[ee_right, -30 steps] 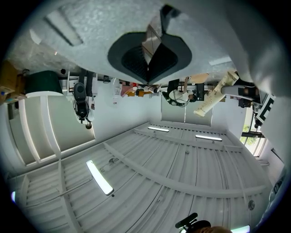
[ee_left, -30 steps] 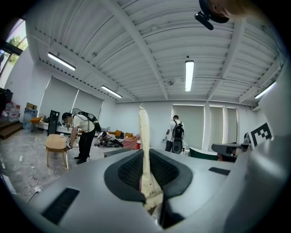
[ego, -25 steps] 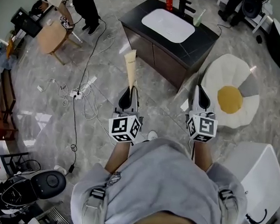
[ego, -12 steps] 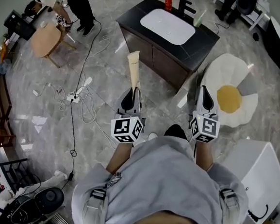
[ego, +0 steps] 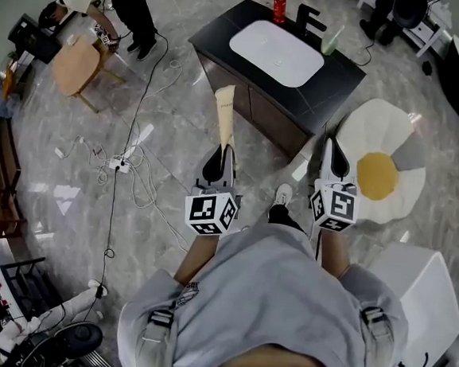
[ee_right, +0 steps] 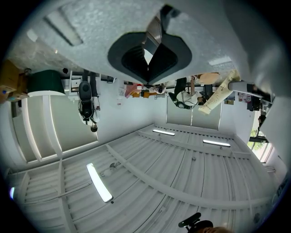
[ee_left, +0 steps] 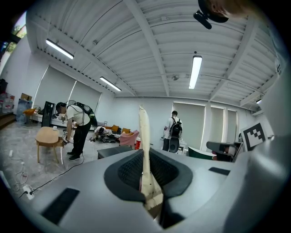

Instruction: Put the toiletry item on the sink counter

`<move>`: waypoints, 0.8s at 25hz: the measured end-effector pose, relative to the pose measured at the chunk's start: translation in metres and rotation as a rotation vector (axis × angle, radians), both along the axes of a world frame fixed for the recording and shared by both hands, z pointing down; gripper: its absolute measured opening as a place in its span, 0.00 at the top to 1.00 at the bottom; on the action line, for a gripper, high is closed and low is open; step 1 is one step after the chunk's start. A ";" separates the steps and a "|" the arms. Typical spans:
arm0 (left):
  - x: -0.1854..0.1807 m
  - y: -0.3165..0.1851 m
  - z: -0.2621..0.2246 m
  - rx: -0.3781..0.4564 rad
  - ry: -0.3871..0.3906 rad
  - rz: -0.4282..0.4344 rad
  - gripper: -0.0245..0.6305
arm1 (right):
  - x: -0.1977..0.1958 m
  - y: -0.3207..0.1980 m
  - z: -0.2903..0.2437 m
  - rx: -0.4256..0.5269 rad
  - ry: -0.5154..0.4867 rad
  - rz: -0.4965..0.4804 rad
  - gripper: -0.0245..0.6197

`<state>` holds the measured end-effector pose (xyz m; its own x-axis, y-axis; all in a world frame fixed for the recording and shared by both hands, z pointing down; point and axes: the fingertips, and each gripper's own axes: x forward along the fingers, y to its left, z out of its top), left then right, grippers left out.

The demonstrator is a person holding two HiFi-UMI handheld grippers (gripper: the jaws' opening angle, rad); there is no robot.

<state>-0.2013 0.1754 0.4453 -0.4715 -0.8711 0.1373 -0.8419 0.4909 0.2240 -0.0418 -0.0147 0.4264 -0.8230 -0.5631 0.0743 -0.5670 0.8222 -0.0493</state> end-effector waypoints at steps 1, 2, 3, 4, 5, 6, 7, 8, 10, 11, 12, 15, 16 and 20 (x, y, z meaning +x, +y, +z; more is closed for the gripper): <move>-0.006 -0.010 -0.001 0.001 -0.002 -0.004 0.91 | -0.007 -0.011 -0.002 0.003 -0.003 -0.005 0.95; -0.011 -0.020 -0.003 0.002 -0.004 -0.008 0.91 | -0.013 -0.022 -0.004 0.006 -0.007 -0.010 0.95; -0.016 -0.030 -0.005 0.005 -0.007 -0.012 0.91 | -0.017 -0.033 -0.006 0.009 -0.011 -0.013 0.95; -0.019 -0.040 -0.008 0.007 -0.011 -0.015 0.91 | -0.021 -0.044 -0.009 0.013 -0.015 -0.016 0.95; -0.022 -0.050 -0.010 0.009 -0.017 -0.017 0.91 | -0.024 -0.055 -0.011 0.017 -0.020 -0.018 0.95; -0.025 -0.061 -0.012 0.011 -0.023 -0.020 0.91 | -0.027 -0.066 -0.013 0.020 -0.026 -0.019 0.95; -0.028 -0.071 -0.013 0.011 -0.028 -0.022 0.91 | -0.030 -0.078 -0.014 0.022 -0.031 -0.020 0.95; -0.031 -0.080 -0.013 0.010 -0.029 -0.026 0.91 | -0.033 -0.088 -0.015 0.021 -0.034 -0.020 0.95; -0.036 -0.098 -0.014 0.004 -0.027 -0.031 0.91 | -0.036 -0.107 -0.014 0.016 -0.037 -0.019 0.95; -0.039 -0.106 -0.014 0.001 -0.028 -0.031 0.91 | -0.038 -0.116 -0.014 0.013 -0.036 -0.018 0.95; -0.041 -0.114 -0.015 -0.001 -0.029 -0.030 0.91 | -0.039 -0.124 -0.014 0.009 -0.036 -0.017 0.95; -0.046 -0.141 -0.019 -0.002 -0.037 -0.024 0.91 | -0.040 -0.149 -0.013 0.005 -0.034 -0.008 0.95; -0.048 -0.149 -0.019 -0.002 -0.040 -0.021 0.91 | -0.040 -0.157 -0.013 0.004 -0.035 -0.004 0.95; -0.051 -0.183 -0.017 -0.006 -0.043 -0.001 0.91 | -0.036 -0.185 -0.011 0.003 -0.039 0.016 0.95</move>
<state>-0.2521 -0.0080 0.4286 -0.4778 -0.8700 0.1220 -0.8502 0.4929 0.1849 -0.0780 -0.1997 0.4156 -0.8160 -0.5766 0.0401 -0.5779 0.8131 -0.0692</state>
